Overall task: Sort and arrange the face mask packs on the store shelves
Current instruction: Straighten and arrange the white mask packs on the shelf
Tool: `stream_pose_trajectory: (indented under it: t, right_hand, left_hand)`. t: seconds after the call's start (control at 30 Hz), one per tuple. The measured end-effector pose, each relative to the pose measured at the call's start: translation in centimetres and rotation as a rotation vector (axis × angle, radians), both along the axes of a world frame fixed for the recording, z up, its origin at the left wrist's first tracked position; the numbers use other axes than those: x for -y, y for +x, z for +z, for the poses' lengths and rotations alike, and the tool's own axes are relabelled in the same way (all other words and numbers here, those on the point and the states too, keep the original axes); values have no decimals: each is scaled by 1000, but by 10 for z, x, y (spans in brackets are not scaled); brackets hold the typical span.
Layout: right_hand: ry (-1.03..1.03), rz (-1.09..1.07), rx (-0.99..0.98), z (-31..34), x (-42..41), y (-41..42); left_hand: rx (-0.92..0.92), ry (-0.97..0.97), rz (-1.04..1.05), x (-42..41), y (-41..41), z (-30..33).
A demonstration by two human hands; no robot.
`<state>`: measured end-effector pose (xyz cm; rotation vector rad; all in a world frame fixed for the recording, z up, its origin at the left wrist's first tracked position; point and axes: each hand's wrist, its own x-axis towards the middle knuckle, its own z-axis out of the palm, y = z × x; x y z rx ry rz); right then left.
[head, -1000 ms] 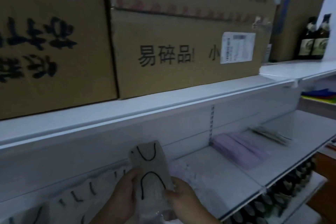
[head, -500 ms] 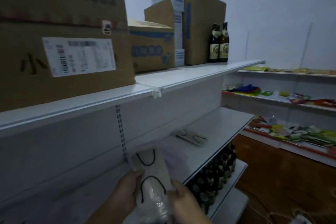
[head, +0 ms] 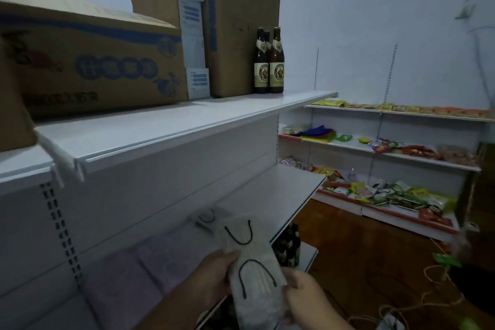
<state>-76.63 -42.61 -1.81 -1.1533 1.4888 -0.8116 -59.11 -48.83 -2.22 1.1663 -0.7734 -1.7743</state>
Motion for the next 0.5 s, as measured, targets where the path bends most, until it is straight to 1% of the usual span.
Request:
stream_pose_trajectory:
  t: [0.13,0.27,0.37,0.43,0.5]
  right_hand:
    - [-65,-51,-136,-3,63,-17]
    - [-98,-32,-252,2,120,-30]
    - [-135,-17,-214,1,156,-40]
    - [-111,-52,-290,-2,180,-39]
    - [-96,-69,-327,-6,203,-39]
  left_hand:
    - [72,72,6,65,-12,-13]
    - [174,81,-18,129,-13,-16]
    - [246,99,3,160,-17,-19]
    - [321,102,20,172,-21,-21]
    - [409,58,62,185,-23,-24]
